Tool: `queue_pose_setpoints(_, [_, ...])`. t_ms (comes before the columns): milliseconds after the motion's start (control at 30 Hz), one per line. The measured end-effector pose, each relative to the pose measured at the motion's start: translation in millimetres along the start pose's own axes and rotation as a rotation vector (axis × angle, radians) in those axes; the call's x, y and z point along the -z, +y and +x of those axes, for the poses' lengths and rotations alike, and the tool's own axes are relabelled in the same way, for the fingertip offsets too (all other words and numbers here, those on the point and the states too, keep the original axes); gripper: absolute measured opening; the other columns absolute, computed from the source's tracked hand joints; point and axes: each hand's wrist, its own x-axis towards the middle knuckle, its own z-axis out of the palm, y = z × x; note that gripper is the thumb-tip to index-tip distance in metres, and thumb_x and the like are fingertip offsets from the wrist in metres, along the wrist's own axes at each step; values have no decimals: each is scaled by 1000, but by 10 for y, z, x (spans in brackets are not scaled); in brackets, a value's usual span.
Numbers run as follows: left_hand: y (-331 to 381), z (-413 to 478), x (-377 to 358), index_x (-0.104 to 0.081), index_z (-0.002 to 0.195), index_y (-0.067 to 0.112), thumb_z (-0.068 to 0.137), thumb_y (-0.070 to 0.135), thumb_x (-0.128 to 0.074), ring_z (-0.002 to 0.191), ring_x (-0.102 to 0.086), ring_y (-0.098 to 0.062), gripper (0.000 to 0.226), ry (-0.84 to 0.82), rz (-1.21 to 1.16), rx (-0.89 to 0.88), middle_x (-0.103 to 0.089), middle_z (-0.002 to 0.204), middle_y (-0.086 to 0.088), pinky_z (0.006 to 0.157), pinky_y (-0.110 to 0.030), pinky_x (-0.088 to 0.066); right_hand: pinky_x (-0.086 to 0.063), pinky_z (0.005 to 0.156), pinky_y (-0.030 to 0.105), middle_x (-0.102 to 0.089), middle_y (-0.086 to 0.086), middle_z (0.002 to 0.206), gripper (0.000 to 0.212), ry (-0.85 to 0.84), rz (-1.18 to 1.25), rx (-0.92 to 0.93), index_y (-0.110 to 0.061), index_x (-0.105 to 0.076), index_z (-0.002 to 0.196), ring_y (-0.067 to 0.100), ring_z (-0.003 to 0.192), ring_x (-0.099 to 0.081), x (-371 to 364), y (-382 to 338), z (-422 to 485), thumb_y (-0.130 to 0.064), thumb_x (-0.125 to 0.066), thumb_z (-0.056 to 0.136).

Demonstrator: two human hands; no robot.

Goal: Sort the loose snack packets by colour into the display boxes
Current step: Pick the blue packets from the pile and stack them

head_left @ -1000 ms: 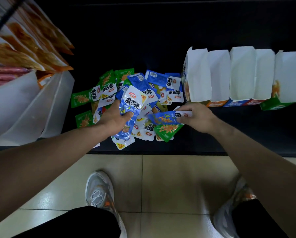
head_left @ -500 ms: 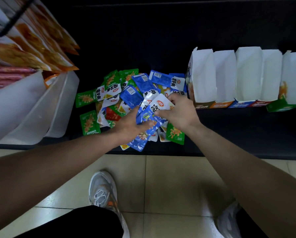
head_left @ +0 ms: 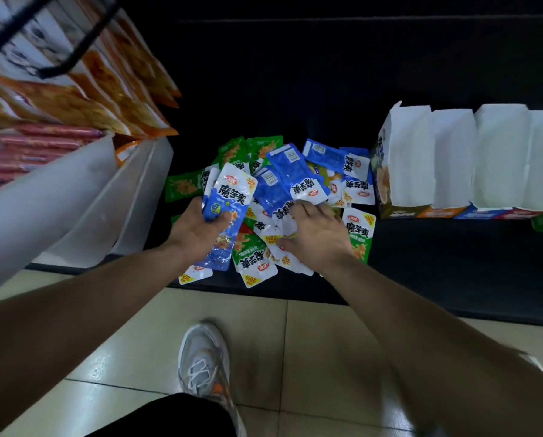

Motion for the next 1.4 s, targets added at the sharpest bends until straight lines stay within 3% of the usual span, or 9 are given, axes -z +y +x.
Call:
queue_pose_setpoints(300, [8,-88,22,-55,114,18,95,37,-62,85,-62,-19,27,-66,10,-49,-61,91,5,71,-29,-44,-54,83,39,-62,-7,128,24,135,42,172,-23,-69,115,29,106,-64,145,123,-145,-31,-51,102])
queue_pose_setpoints(433, [142,-147,136,-52,113,18,97,36,-61,71,-55,-8,26,-23,28,-70,-59,86,8,56,-22,-38,-54,68,38,-65,0,96,12,178,-29,140,-21,-56,111,28,77,-63,456,121,-147,-16,-50,102])
queue_pose_setpoints(533, [395,-218,272,-45,136,17,98,38,-59,100,-61,-16,46,-36,132,-141,-59,119,3,74,-18,-37,-46,63,35,-51,-6,72,9,178,-37,109,-21,-51,112,23,65,-50,946,131,-222,-21,-44,105])
queue_pose_setpoints(633, [746,-362,432,-29,153,20,95,45,-60,137,-45,-28,71,-80,113,-185,-44,151,-2,94,-27,-35,-41,61,33,-59,0,80,14,106,36,112,-28,-54,108,21,72,-54,1550,137,-409,-31,-41,106])
queue_pose_setpoints(800, [1222,-1053,471,-38,146,34,80,68,-63,129,-52,-17,78,-238,47,-259,-52,143,11,105,-36,-43,-44,63,36,-64,-2,79,17,6,126,178,-33,-62,93,14,70,-57,2486,100,-1089,-28,-49,103])
queue_pose_setpoints(1000, [1568,-2099,174,-33,147,36,91,57,-60,125,-42,4,66,-417,-41,-367,-43,138,27,105,-21,-34,-44,74,29,-68,-13,81,14,255,321,175,-27,-68,90,4,77,-61,3030,104,-2035,-21,-58,98])
queue_pose_setpoints(1133, [1766,-2544,-41,-58,121,34,101,39,-51,92,-70,0,22,-440,-335,-355,-74,96,23,84,-21,-54,-51,69,34,-68,-15,82,12,449,282,12,-35,-68,92,5,70,-57,3036,178,-2333,-29,-59,97])
queue_pose_setpoints(1267, [1859,-2852,-181,-58,117,35,100,41,-49,85,-72,1,20,-470,-450,-346,-75,93,23,67,-13,-53,-49,73,32,-72,-11,99,13,531,169,-19,-34,-68,104,18,93,-64,2950,110,-2598,-32,-56,99])
queue_pose_setpoints(1400, [1861,-2903,-273,-58,120,25,97,32,-60,90,-74,-8,24,-481,-458,-372,-76,102,10,69,-21,-57,-44,66,25,-67,-10,93,14,634,307,-21,-30,-63,110,15,84,-63,2829,109,-2617,-35,-61,97])
